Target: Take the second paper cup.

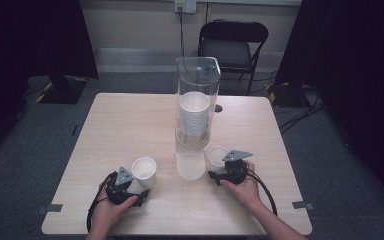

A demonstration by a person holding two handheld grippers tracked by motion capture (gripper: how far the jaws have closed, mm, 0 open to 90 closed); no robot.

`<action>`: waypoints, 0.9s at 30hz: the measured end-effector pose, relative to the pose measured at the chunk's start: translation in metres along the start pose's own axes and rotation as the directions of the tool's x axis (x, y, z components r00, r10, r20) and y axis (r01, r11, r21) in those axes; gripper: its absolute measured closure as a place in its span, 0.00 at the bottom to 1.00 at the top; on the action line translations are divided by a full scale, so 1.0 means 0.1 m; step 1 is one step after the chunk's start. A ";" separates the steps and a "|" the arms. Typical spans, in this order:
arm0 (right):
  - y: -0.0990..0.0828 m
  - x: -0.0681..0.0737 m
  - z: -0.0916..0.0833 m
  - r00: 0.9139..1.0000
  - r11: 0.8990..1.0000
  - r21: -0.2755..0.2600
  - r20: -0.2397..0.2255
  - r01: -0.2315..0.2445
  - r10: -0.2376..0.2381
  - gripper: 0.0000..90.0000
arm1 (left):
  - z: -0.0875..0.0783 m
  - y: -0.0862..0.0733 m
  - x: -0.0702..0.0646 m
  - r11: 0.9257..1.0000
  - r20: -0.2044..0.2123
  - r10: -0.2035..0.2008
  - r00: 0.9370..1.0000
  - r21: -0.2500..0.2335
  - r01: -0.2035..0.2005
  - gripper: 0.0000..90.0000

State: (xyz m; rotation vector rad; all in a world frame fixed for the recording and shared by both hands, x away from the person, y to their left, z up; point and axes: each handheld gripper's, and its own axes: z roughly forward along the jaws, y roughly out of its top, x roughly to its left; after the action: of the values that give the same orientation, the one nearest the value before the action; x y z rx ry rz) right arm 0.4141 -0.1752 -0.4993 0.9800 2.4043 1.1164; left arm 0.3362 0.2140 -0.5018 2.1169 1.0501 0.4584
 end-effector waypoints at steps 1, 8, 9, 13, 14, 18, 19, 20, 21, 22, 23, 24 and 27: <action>0.00 -0.01 -0.01 1.000 1.000 0.004 0.001 -0.004 0.004 0.24 | 0.00 0.00 0.00 1.000 -0.001 0.001 1.000 0.006 -0.001 0.14; -0.01 -0.06 -0.15 1.000 1.000 -0.011 0.001 -0.020 0.020 0.21 | 0.00 0.00 0.00 1.000 0.000 0.000 1.000 0.000 0.000 0.13; -0.02 -0.06 -0.17 1.000 1.000 -0.012 0.003 -0.021 0.021 0.20 | 0.00 0.00 0.00 1.000 0.000 0.000 1.000 0.000 0.000 0.13; -0.03 -0.07 -0.25 1.000 1.000 -0.016 0.000 -0.024 0.024 0.19 | 0.00 0.00 0.00 1.000 0.000 0.000 1.000 0.000 0.000 0.14; -0.04 -0.08 -0.28 1.000 0.999 -0.020 -0.002 -0.026 0.026 0.19 | 0.00 0.00 0.00 1.000 0.000 0.001 1.000 0.000 -0.001 0.13; -0.05 -0.09 -0.35 1.000 1.000 -0.014 0.014 -0.016 0.016 0.17 | 0.00 0.00 0.00 1.000 0.000 0.000 1.000 0.001 0.000 0.13; -0.06 -0.10 -0.36 1.000 1.000 -0.009 0.016 -0.013 0.013 0.17 | 0.00 0.00 0.00 1.000 0.000 0.000 1.000 0.000 0.000 0.14; -0.07 -0.10 -0.38 1.000 1.000 -0.010 0.017 -0.012 0.012 0.17 | 0.00 0.00 0.00 1.000 0.000 0.000 1.000 0.000 0.000 0.13; -0.08 -0.11 -0.40 1.000 1.000 -0.017 0.012 -0.014 0.015 0.17 | 0.00 0.00 0.00 1.000 0.000 0.000 1.000 0.000 0.000 0.13; -0.09 -0.11 -0.42 1.000 0.999 -0.028 0.007 -0.018 0.019 0.17 | 0.00 0.00 0.00 1.000 0.000 0.000 1.000 0.000 0.000 0.13; -0.11 -0.12 -0.44 1.000 0.999 -0.036 0.005 -0.023 0.023 0.17 | 0.00 0.00 0.00 1.000 0.000 0.000 1.000 0.000 0.000 0.13; -0.13 -0.12 -0.46 1.000 0.999 -0.034 0.007 -0.028 0.028 0.17 | 0.00 0.00 0.00 1.000 0.000 0.000 1.000 0.000 0.000 0.13; -0.20 -0.14 -0.50 0.999 0.999 -0.003 0.037 -0.036 0.036 0.17 | 0.00 0.00 0.00 1.000 0.000 0.000 1.000 0.000 0.000 0.13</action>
State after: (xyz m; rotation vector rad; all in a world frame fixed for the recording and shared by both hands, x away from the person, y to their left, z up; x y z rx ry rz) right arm 0.3882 -0.2216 -0.4822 1.0385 2.3637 1.1035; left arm 0.3362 0.2140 -0.5017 2.1175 1.0499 0.4580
